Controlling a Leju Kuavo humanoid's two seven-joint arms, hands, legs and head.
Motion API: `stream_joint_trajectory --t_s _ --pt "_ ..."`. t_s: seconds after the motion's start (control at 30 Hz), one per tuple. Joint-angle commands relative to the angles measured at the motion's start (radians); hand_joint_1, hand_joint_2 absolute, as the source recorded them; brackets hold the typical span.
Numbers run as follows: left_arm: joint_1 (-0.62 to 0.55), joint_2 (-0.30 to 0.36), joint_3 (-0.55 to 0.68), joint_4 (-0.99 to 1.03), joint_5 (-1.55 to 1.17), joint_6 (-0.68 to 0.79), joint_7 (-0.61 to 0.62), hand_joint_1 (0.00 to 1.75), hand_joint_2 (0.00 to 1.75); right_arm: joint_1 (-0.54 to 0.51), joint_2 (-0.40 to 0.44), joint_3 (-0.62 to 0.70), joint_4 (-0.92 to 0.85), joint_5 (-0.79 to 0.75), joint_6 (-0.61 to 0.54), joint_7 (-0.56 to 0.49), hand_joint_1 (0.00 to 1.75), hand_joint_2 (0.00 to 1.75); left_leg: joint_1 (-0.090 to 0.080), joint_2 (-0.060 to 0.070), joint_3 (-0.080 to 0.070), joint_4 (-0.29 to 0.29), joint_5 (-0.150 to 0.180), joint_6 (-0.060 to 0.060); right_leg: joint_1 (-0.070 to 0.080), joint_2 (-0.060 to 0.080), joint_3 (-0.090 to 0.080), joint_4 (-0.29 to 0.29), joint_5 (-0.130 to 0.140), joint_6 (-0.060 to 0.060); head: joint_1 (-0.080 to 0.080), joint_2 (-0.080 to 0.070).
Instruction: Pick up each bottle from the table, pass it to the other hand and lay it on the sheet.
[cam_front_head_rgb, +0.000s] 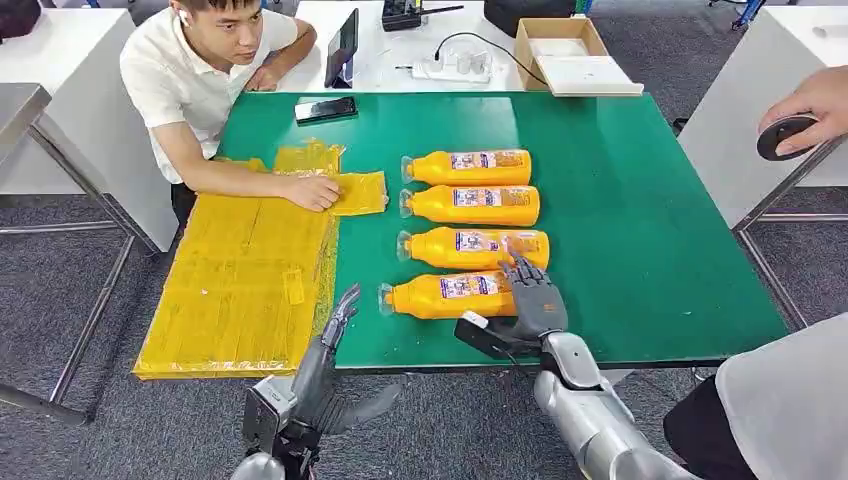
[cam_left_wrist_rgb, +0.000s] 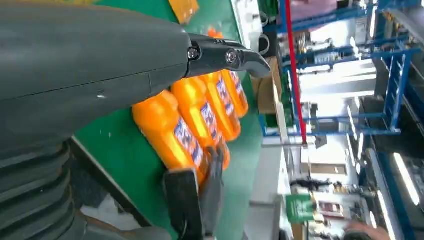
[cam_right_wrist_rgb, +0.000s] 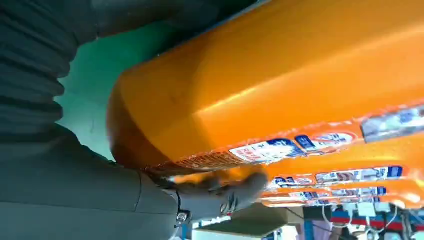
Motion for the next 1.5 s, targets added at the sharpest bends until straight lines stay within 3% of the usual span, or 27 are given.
stream_joint_trajectory --t_s 0.03,0.47,0.53,0.6,0.63,0.8,0.83,1.0,1.13,1.3,1.5 --pt "-0.025 0.000 0.018 0.016 0.010 -0.017 0.010 0.00 1.75 -0.026 -0.007 0.084 0.136 0.016 0.070 0.018 1.75 1.75 0.001 0.000 0.003 -0.001 0.000 -0.002 0.001 -0.001 0.003 -0.002 0.000 -0.002 0.000 0.000" --pt "-0.030 -0.012 0.020 0.020 0.042 -0.054 0.027 0.00 1.75 -0.041 -0.005 0.097 0.196 0.004 0.213 0.092 1.75 1.75 0.003 0.001 0.006 -0.001 0.000 -0.002 0.003 -0.002 0.006 -0.003 0.001 -0.003 0.000 0.000" --pt "-0.025 -0.009 0.020 0.016 0.043 -0.053 0.027 0.00 1.75 -0.034 -0.004 0.093 0.190 -0.010 0.217 0.067 1.75 1.75 0.002 0.001 0.009 -0.001 -0.001 -0.001 0.002 -0.001 0.009 -0.002 -0.001 -0.002 0.000 0.000" --pt "-0.019 -0.003 0.023 0.009 0.042 -0.047 0.017 0.00 1.75 -0.013 0.007 0.037 0.168 -0.101 0.225 -0.047 1.75 1.75 0.002 0.000 0.009 -0.002 -0.001 -0.001 0.003 -0.002 0.008 -0.004 0.000 -0.003 0.000 0.000" --pt "-0.010 -0.004 0.031 0.000 0.048 -0.036 0.008 0.00 1.75 0.010 0.016 -0.007 0.142 -0.176 0.217 -0.126 1.75 1.75 0.002 0.000 0.009 -0.001 -0.001 -0.001 0.003 -0.002 0.009 -0.004 0.000 -0.003 0.000 0.000" --pt "0.045 -0.037 0.085 -0.058 0.108 0.099 0.030 0.00 1.75 0.137 0.067 -0.117 -0.069 -0.402 0.071 -0.289 1.75 1.75 0.003 0.003 0.012 -0.002 -0.003 -0.001 0.003 0.001 0.012 -0.004 0.000 -0.002 0.000 0.000" --pt "0.069 -0.057 0.112 -0.084 0.179 0.131 0.060 0.00 1.75 0.192 0.090 -0.151 -0.175 -0.452 -0.032 -0.313 1.75 1.75 0.002 0.004 0.012 -0.001 -0.003 -0.001 0.003 0.002 0.012 -0.003 0.000 -0.002 -0.001 0.000" --pt "0.094 -0.076 0.144 -0.125 0.268 0.224 0.073 0.00 1.75 0.296 0.115 -0.180 -0.393 -0.558 -0.130 -0.346 1.75 1.75 0.003 -0.001 0.004 0.000 -0.003 -0.001 0.003 -0.001 0.006 -0.001 -0.002 -0.002 0.000 0.000" --pt "0.094 -0.076 0.144 -0.125 0.268 0.224 0.073 0.00 1.75 0.296 0.115 -0.180 -0.393 -0.558 -0.130 -0.346 1.75 1.75 0.002 -0.002 -0.004 0.000 -0.002 0.000 0.002 -0.001 -0.002 0.000 -0.002 -0.001 0.000 0.000" --pt "0.093 -0.072 0.127 -0.122 0.361 0.254 0.105 0.00 1.75 0.329 0.138 -0.173 -0.464 -0.630 -0.216 -0.404 1.75 1.75 0.002 -0.001 -0.006 0.000 -0.003 -0.001 0.002 -0.001 -0.003 0.000 -0.002 -0.002 0.000 0.000" --pt "0.083 -0.032 0.060 -0.110 0.425 0.145 0.119 0.00 1.75 0.330 0.155 -0.154 -0.473 -0.667 -0.248 -0.430 1.75 1.75 0.002 -0.001 -0.005 -0.001 -0.004 -0.002 0.003 -0.003 -0.002 -0.001 -0.003 -0.004 0.000 0.000"
